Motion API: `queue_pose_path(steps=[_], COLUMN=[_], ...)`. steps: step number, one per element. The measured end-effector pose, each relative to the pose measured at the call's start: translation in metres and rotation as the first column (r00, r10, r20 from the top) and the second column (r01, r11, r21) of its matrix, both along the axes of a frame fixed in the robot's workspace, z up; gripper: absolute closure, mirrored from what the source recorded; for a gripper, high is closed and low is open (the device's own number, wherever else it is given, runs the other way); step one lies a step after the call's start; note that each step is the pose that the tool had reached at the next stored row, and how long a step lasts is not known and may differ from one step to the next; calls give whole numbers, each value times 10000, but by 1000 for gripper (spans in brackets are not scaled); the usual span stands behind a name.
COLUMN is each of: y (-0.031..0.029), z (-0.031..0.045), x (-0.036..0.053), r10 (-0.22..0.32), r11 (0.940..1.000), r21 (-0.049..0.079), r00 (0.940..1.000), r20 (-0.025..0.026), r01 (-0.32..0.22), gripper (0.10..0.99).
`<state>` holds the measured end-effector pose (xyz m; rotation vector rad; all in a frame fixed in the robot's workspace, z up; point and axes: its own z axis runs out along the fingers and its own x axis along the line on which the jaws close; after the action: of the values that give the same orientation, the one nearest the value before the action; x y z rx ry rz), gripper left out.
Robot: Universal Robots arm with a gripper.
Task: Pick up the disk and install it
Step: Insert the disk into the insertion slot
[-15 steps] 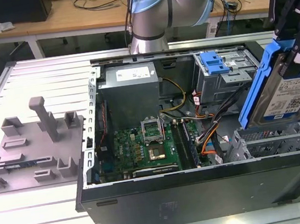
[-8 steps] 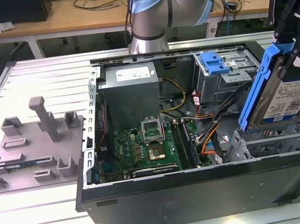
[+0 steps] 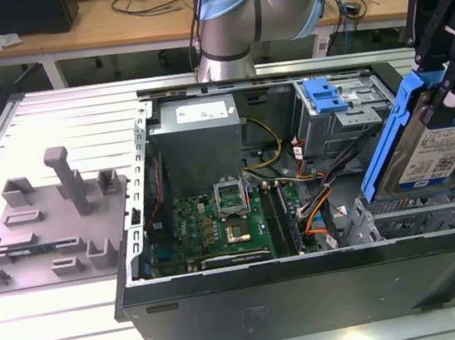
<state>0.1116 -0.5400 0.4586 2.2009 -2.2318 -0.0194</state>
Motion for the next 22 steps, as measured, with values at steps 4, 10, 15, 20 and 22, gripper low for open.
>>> queue_pose_path(steps=[4,10,15,20,22], y=[-20,-26,-26,-27,-27], z=[-21,-75,-119,-184,-217], x=[5,7,7,7,7], r10=[0,1,1,1,1], r11=[10000,10000,10000,10000,10000], r21=[1,0,-1,0,-1], r00=[10000,10000,10000,10000,10000], r20=[0,0,-1,0,0], r01=[0,-1,-1,-1,-1], gripper=[722,722,722,722,722])
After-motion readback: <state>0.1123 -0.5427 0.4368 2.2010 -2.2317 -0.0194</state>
